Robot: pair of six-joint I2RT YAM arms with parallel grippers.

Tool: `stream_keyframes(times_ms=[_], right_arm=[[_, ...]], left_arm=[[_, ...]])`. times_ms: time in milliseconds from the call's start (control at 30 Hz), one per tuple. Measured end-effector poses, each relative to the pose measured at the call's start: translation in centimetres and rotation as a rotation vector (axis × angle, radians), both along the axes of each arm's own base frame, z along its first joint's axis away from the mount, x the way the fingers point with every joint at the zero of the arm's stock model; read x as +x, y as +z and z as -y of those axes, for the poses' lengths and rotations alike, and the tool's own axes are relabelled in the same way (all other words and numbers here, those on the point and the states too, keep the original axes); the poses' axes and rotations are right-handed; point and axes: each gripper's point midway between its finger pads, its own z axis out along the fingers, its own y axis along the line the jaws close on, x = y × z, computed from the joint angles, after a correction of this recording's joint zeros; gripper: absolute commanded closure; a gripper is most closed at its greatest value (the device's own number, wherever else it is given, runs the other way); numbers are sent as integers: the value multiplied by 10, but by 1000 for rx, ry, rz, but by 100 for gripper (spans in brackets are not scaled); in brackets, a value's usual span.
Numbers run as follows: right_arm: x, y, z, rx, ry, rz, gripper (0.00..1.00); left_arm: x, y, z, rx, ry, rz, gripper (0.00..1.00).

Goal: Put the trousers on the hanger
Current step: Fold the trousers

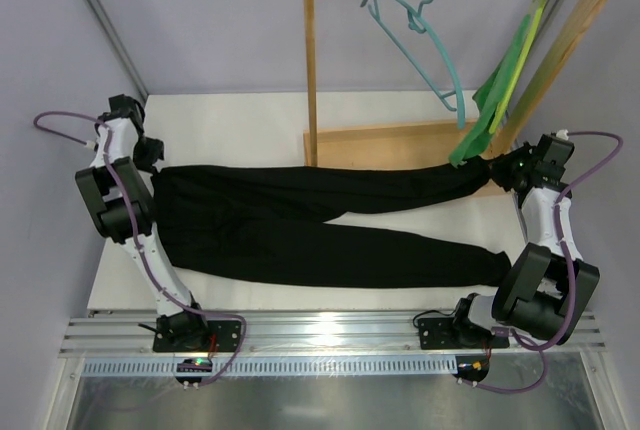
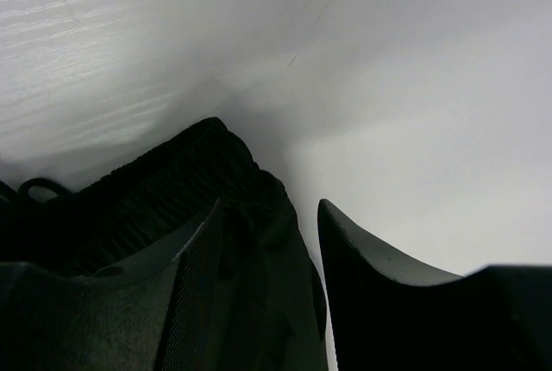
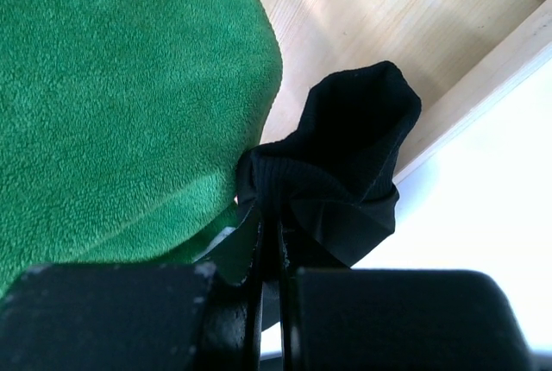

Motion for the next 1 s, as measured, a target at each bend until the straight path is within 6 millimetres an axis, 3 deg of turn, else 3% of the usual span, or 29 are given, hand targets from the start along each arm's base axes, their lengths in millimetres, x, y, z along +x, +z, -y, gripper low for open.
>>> stream_keyframes(times_ms=[167, 233, 267, 333, 467, 600, 733, 867, 1000], right_arm=[[-1, -1, 2, -12, -7, -6, 96], [-1, -2, 3, -15, -11, -9, 96], [-1, -2, 3, -17, -10, -11, 96], [-2, -3, 3, -22, -7, -13, 96], [0, 0, 4, -32, 3, -8, 96], [10, 23, 7, -38, 17, 42, 96], [16, 53, 14, -56, 17, 119, 96], [2, 69, 24, -72, -25, 142, 96], [-21, 73, 44, -80, -103, 140, 96]], left_arm=[[5, -33, 2, -34, 5, -69, 53], [3, -50, 6, -57, -3, -109, 64], [3, -50, 6, -60, -4, -118, 82], [4, -49, 9, -73, -13, -110, 98], [6, -46, 12, -81, -26, -93, 99], [9, -33, 17, -93, -46, -47, 100], [12, 3, 18, -90, -68, 36, 100], [11, 35, 17, -85, -76, 116, 100], [-3, 43, 18, -92, -83, 133, 100]])
